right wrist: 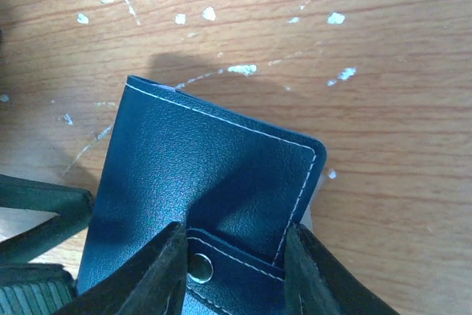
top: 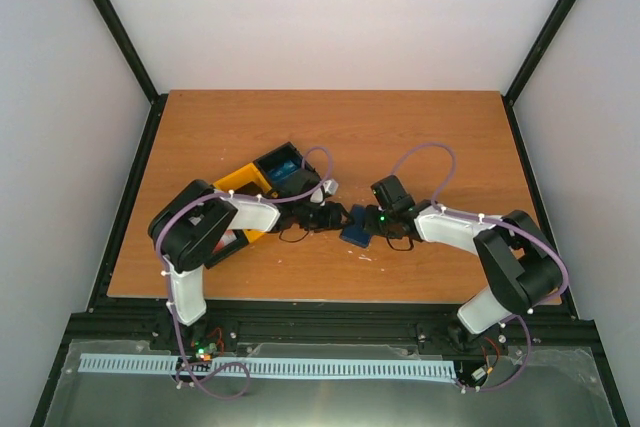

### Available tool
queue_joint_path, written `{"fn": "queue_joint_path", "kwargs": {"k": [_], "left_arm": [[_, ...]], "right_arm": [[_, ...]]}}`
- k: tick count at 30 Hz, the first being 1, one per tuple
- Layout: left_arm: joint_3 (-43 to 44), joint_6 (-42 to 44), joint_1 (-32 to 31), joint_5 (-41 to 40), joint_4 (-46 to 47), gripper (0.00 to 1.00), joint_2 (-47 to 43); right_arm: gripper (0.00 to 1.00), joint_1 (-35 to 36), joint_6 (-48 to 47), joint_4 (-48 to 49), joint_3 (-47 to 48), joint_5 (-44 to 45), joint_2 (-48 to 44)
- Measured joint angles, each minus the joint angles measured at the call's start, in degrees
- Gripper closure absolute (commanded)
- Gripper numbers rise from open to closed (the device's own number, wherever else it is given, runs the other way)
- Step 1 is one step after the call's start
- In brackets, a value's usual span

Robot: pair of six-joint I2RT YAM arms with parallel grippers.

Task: Put the credit cards into the card holder
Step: Open the card holder at the center of the board.

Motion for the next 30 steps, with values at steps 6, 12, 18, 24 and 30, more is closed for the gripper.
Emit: {"fn": "queue_joint_path", "kwargs": {"k": [6,12,18,24,30], "left_arm": [[0.0,-0.4,0.0,3.1,1.8,0.49,1.1],[-0.1,-2.1,0.1,5.8,2.4,0.54,1.6],[-0.8,-4.7,0.1,7.2,2.6,0.65,1.7],[-1.7,-6.6,0.1,7.2,3.0,0.87,1.6],[-1.9,-5.8,-0.1,6.0,2.7,0.99,0.3]], "right_arm": [[0.63,-1.8,0.1,5.3,-2.0,-4.1,0.4],[0.64,-5.0,-0.9,13.4,-5.8,-10.9,0.1],[0.64,-5.4,-2.6,16.7,-7.2,-15.1,0.3],[0.63,-5.4,-2.9,18.1,-8.0,-17.2,0.3],[0.51,-4.4,-3.8,12.2,-6.0,-13.3,-1.5]]}}
